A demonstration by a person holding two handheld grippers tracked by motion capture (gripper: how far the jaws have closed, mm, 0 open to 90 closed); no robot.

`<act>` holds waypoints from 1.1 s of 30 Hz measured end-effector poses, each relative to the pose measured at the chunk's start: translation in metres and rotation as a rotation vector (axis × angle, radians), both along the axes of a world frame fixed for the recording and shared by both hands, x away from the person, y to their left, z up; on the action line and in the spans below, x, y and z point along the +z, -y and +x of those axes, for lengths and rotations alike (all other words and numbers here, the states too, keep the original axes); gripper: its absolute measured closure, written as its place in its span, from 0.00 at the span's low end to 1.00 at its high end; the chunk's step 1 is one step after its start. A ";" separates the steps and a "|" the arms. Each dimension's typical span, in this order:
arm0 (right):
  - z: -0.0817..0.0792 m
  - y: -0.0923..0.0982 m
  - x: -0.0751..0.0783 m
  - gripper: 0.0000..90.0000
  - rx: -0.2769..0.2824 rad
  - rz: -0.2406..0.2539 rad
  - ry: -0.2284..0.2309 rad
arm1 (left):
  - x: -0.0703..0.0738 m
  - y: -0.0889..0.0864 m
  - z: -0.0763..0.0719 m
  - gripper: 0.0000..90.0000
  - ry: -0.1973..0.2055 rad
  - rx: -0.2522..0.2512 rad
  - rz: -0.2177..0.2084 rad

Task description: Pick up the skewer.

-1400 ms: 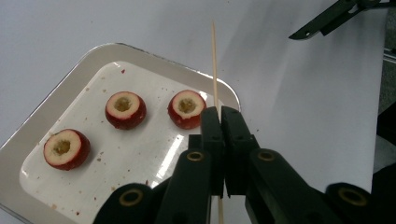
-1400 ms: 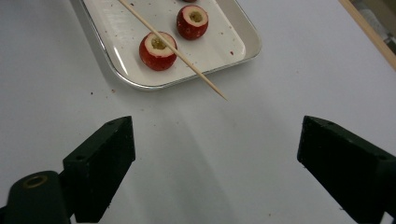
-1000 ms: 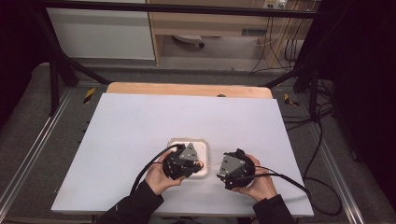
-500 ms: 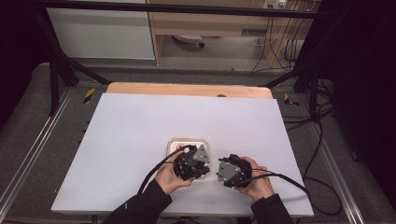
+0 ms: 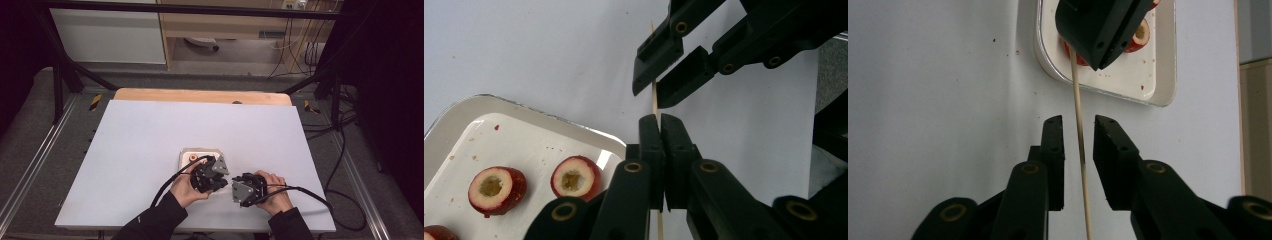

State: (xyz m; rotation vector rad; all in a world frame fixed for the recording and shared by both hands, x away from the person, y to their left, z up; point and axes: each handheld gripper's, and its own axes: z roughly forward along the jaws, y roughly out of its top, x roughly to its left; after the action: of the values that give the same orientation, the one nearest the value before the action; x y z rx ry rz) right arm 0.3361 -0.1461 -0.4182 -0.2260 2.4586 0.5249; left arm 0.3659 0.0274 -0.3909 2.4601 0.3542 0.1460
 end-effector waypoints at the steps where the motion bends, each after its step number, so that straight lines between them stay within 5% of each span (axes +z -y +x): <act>1: -0.001 0.000 -0.001 0.86 -0.003 0.001 -0.004 | 0.000 0.000 0.000 0.98 0.001 -0.001 0.000; 9: -0.001 0.000 -0.002 0.97 0.047 -0.053 0.043 | -0.001 0.001 -0.001 0.98 -0.003 -0.011 0.005; 20: -0.003 0.000 -0.002 0.99 0.081 -0.096 0.062 | -0.003 0.001 0.000 0.94 -0.012 -0.008 0.011; 25: -0.002 -0.001 -0.002 0.99 0.083 -0.121 0.086 | -0.002 -0.002 0.001 0.84 -0.026 0.011 0.063; 33: -0.001 -0.008 -0.002 0.99 0.096 -0.177 0.121 | -0.004 -0.001 0.006 0.90 -0.082 0.029 0.165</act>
State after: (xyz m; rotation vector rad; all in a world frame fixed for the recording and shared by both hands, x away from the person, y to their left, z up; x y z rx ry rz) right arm 0.3352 -0.1380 -0.4206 -0.4367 2.3853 0.3225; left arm 0.3723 0.0282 -0.3953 2.6301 0.4290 0.0899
